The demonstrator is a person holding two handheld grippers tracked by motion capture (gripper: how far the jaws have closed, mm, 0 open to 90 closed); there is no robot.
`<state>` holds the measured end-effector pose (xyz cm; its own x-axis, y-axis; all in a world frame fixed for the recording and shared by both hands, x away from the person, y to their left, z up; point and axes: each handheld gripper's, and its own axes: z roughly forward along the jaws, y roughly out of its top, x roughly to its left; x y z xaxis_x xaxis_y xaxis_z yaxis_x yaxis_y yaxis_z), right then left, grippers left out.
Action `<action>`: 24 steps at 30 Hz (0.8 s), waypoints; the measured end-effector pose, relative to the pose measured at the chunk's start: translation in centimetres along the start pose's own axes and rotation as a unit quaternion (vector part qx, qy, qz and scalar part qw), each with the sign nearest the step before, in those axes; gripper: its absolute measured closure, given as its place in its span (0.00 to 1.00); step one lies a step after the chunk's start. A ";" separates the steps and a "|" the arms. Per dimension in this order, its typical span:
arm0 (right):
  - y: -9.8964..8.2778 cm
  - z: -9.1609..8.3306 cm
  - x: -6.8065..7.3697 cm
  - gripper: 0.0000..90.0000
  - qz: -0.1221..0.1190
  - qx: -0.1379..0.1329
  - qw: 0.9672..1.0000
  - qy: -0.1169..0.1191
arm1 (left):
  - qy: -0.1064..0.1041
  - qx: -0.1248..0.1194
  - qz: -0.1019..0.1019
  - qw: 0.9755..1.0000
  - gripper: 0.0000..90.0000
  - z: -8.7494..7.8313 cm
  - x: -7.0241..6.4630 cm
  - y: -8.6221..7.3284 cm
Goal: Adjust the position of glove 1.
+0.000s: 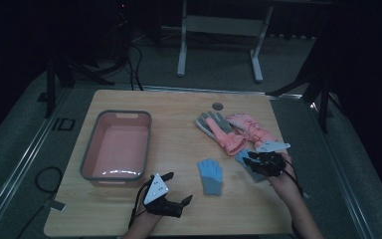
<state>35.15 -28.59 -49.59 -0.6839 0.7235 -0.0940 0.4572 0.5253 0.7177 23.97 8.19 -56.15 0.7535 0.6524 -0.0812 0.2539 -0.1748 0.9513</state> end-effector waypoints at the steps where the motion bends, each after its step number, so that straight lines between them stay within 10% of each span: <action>1: -0.3 0.0 -0.6 0.73 0.003 0.002 1.000 0.002 | 0.000 0.000 0.000 1.000 0.02 0.0 0.0 0.0; 14: -5.0 2.8 -4.0 0.78 0.073 0.017 0.997 0.019 | 0.002 -0.006 -0.006 1.000 0.02 -0.1 0.1 -0.1; 21: -4.9 2.8 -2.5 0.95 0.093 0.014 0.995 -0.027 | 0.003 -0.007 -0.006 1.000 0.02 -0.1 0.1 -0.1; 24: -3.9 1.6 -0.6 0.96 0.123 0.026 0.990 -0.070 | 0.004 -0.007 -0.006 1.000 0.02 -0.1 0.0 -0.1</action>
<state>34.72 -30.38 -53.45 -0.4641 0.8856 -0.0173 0.6320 0.3447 0.6941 23.90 8.33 -56.17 0.7461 0.6597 -0.0897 0.2534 -0.1568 0.9546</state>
